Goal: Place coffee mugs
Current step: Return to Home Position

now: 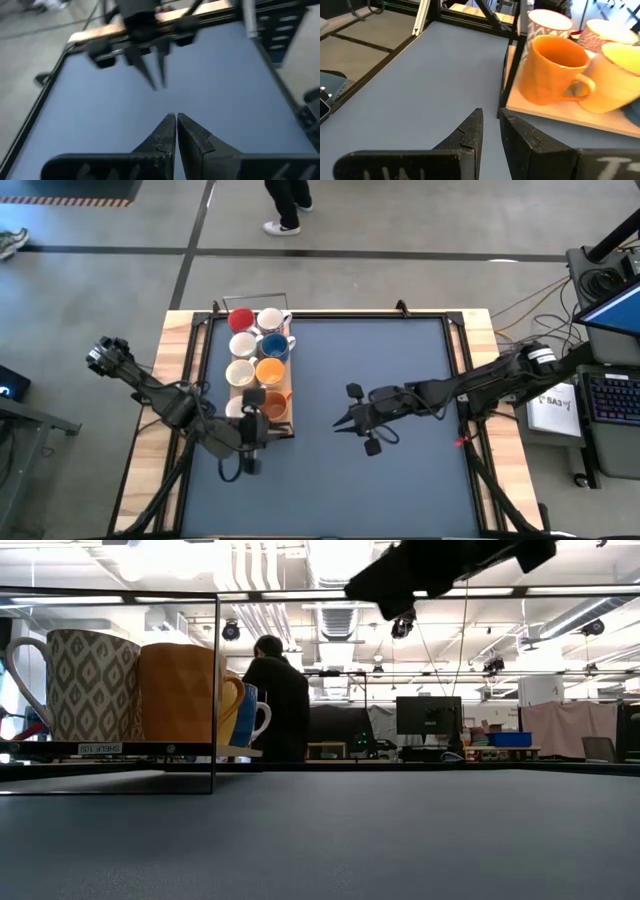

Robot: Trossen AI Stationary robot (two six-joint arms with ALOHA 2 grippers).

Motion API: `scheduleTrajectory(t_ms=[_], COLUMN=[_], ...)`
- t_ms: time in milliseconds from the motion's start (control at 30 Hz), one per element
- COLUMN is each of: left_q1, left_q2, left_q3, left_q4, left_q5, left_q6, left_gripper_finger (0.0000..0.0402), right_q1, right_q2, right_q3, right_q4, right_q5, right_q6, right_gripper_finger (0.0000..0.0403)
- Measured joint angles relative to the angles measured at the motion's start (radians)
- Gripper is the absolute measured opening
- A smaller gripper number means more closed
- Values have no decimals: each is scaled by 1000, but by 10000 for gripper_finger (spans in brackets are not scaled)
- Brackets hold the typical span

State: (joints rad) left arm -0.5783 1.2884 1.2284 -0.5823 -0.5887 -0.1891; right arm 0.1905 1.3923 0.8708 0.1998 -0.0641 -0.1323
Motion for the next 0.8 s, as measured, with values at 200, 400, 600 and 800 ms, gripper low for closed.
scheduleTrajectory(t_ms=[200,400,600,800], left_q1=[8,10,16,27], left_q2=[-9,-60,-195,-384], left_q3=[-24,-103,-318,-523], left_q4=[33,145,446,644], left_q5=[38,61,105,105], left_q6=[84,149,250,270], left_gripper_finger=[0,0,0,0], right_q1=[-22,-31,-39,-39], right_q2=[-128,-257,-371,-488], right_q3=[-112,-247,-349,-411], right_q4=[63,157,203,193], right_q5=[0,3,12,12], right_q6=[-2,10,61,68], right_gripper_finger=[54,54,54,54])
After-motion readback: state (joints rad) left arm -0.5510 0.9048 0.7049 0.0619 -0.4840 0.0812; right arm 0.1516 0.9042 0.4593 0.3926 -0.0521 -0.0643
